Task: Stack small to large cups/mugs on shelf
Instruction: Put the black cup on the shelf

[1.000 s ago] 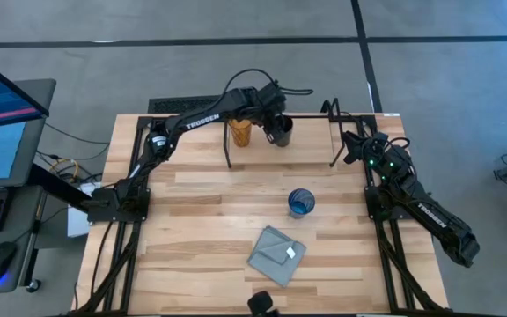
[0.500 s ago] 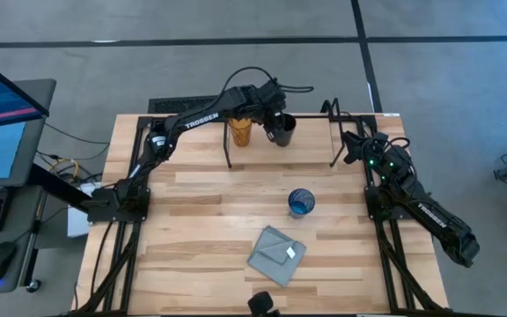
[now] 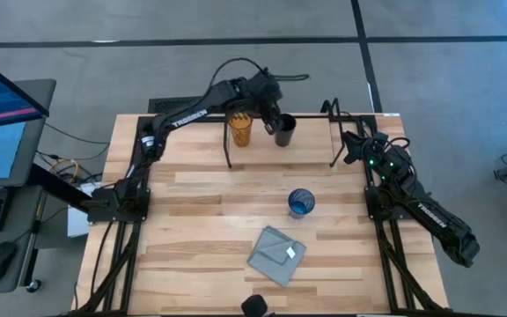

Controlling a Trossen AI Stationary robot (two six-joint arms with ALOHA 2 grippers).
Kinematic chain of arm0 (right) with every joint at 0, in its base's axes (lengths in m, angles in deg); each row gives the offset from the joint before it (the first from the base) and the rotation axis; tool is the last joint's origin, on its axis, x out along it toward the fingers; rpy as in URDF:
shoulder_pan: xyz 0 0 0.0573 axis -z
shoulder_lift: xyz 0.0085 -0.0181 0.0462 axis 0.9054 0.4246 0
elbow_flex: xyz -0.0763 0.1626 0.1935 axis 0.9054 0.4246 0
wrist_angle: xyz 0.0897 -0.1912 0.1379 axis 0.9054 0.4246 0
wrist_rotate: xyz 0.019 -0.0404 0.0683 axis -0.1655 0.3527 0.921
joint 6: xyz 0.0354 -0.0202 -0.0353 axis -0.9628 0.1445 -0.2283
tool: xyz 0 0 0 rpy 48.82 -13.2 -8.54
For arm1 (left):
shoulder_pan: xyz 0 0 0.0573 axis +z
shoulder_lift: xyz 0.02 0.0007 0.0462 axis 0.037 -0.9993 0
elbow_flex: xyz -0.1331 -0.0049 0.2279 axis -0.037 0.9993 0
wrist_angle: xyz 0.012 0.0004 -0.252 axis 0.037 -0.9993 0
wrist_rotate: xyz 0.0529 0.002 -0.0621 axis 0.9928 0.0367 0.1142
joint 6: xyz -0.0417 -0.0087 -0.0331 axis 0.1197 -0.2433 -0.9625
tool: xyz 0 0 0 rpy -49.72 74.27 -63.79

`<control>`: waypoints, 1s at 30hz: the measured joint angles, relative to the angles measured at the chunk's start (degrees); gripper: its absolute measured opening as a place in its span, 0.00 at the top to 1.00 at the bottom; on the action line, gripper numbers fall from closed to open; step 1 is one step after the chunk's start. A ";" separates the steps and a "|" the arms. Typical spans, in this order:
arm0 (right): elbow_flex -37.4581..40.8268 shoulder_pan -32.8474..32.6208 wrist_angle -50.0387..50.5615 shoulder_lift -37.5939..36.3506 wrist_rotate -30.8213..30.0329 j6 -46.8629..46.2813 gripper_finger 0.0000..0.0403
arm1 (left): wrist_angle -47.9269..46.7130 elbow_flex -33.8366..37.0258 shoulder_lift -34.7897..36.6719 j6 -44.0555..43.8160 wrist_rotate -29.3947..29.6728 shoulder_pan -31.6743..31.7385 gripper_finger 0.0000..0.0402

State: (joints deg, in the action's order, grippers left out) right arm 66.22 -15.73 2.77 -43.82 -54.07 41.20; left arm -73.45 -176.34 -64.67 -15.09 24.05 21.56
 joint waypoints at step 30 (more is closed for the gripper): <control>-14.97 -0.02 -2.55 7.41 9.01 9.67 0.66 | 16.57 0.34 24.01 12.77 -14.62 -4.55 0.70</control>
State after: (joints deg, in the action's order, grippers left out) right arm 51.25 -15.75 0.23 -36.42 -45.06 50.87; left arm -56.88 -176.00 -40.67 -2.32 9.43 17.01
